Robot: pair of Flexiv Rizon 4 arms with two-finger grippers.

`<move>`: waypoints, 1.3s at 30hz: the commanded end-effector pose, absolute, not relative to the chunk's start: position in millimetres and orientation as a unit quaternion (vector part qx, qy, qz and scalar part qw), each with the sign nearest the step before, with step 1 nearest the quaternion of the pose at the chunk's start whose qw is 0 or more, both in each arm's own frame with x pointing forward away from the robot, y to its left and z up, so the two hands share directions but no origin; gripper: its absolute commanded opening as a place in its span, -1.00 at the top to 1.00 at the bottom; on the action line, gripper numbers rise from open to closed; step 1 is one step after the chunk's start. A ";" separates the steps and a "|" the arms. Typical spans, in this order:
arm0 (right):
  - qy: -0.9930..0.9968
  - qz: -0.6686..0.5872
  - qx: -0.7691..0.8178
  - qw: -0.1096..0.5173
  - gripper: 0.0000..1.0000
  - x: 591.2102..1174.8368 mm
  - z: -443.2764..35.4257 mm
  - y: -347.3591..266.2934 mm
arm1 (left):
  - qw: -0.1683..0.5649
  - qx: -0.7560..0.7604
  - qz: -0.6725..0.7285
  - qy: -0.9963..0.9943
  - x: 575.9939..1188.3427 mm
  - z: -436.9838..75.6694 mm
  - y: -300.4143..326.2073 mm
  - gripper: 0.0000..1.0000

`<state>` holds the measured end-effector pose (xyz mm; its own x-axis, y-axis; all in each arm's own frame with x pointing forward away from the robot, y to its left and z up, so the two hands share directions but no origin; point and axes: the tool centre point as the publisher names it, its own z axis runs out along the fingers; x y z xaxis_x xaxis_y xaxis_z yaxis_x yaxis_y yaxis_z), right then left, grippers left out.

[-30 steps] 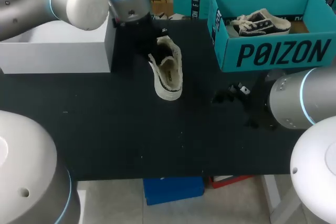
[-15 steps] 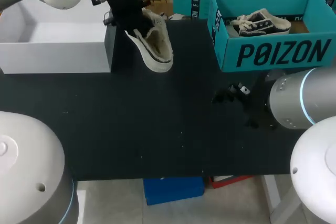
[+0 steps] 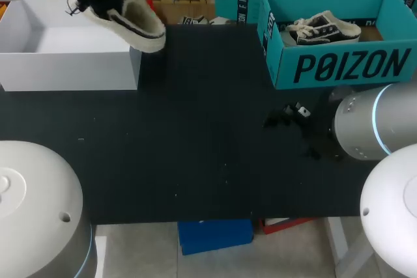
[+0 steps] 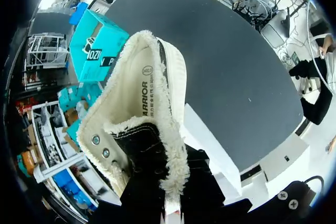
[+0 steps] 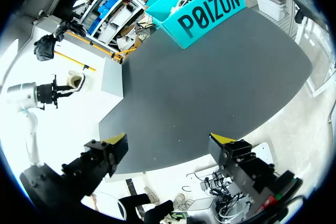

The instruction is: Take the shoe out of the shoebox, open the shoe tongue, remove and reinsert the insole, then place the shoe into the shoebox

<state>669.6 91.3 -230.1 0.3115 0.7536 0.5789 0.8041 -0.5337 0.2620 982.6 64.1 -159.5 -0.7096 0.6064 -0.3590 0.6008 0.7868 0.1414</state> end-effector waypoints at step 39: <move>-0.476 -0.339 -0.811 0.030 -1.00 669.7 -234.6 98.3 | 0.257 0.103 -0.032 0.960 1055.3 -218.2 260.1 1.00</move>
